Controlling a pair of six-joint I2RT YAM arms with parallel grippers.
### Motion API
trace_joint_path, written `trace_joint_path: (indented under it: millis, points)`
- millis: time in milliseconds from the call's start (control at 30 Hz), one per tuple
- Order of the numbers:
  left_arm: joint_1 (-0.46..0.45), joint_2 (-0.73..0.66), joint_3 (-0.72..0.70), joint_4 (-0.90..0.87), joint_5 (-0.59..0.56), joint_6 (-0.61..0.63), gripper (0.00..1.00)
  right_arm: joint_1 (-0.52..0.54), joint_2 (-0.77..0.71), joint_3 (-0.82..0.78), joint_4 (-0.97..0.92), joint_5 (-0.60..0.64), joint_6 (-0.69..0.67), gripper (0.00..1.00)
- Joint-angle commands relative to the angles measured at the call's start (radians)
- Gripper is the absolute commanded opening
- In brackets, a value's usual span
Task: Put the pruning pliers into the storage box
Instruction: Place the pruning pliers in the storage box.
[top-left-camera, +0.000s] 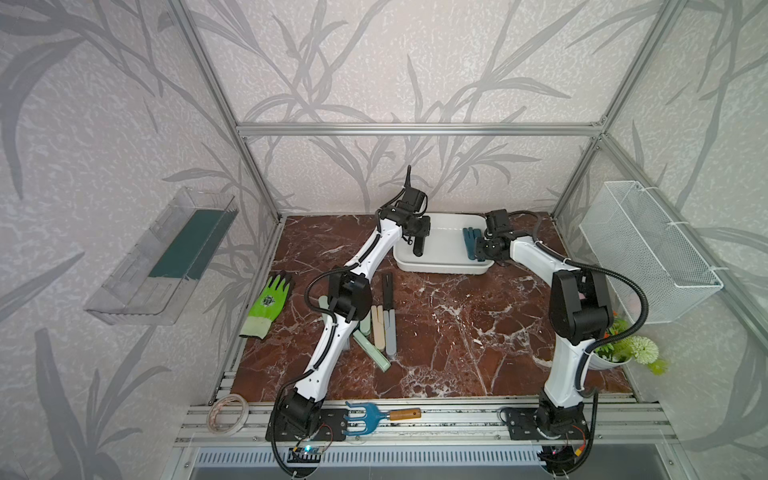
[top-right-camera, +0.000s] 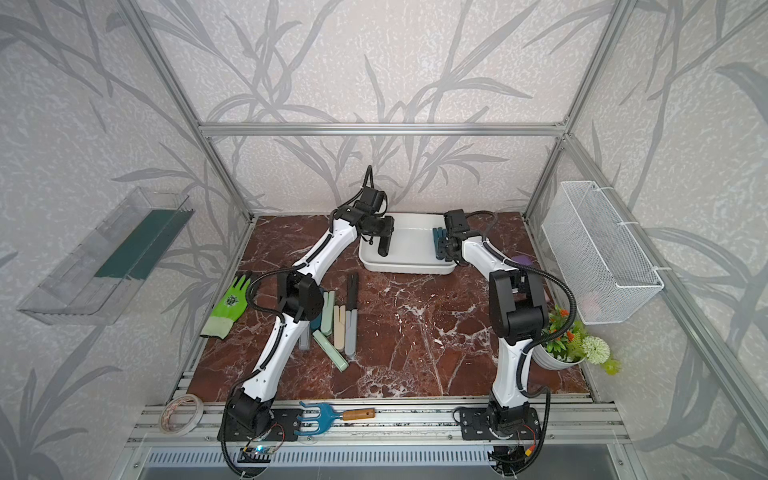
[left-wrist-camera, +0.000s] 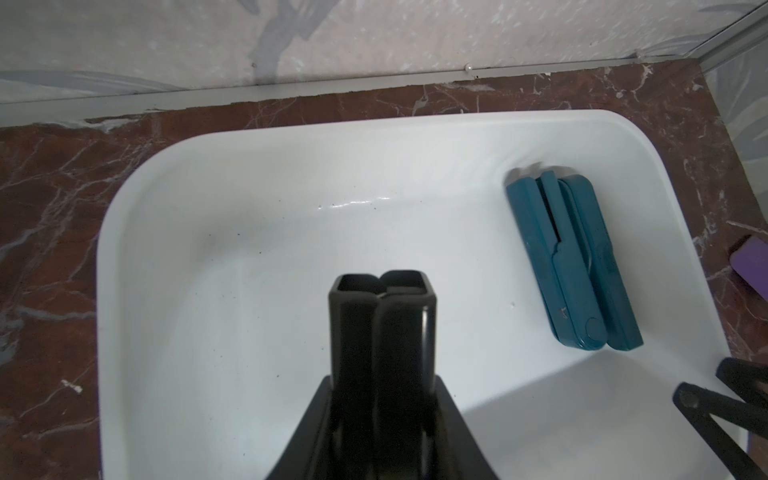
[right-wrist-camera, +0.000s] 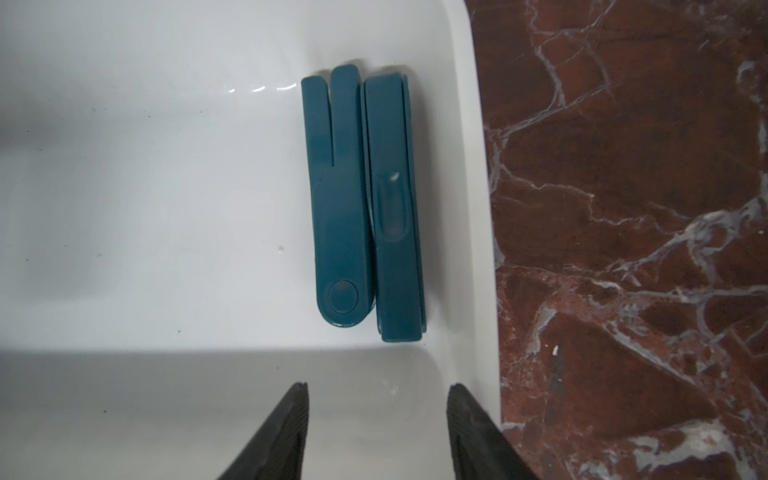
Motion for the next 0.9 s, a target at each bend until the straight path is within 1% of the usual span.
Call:
trace_joint_path:
  millis: [0, 333, 467, 600, 667, 867]
  points:
    - [-0.002, 0.048, 0.024, 0.031, -0.055, -0.005, 0.3, -0.004, -0.016, 0.008, 0.021, -0.016, 0.0, 0.55]
    - [-0.005, 0.128, 0.024, 0.046, -0.194, 0.032, 0.32, -0.004, -0.095, -0.06, 0.064, -0.04, 0.021, 0.54]
    - [-0.005, 0.142, 0.024, 0.061, -0.229, 0.038, 0.37, -0.004, -0.121, -0.091, 0.076, -0.058, 0.033, 0.54]
    - [-0.003, 0.156, 0.024, 0.065, -0.235, 0.034, 0.45, -0.005, -0.139, -0.113, 0.087, -0.067, 0.041, 0.54]
    - [-0.001, 0.158, 0.025, 0.068, -0.22, 0.028, 0.48, -0.004, -0.143, -0.117, 0.085, -0.072, 0.041, 0.54]
    - [-0.002, 0.16, 0.021, 0.069, -0.202, 0.019, 0.53, -0.004, -0.144, -0.12, 0.085, -0.076, 0.045, 0.54]
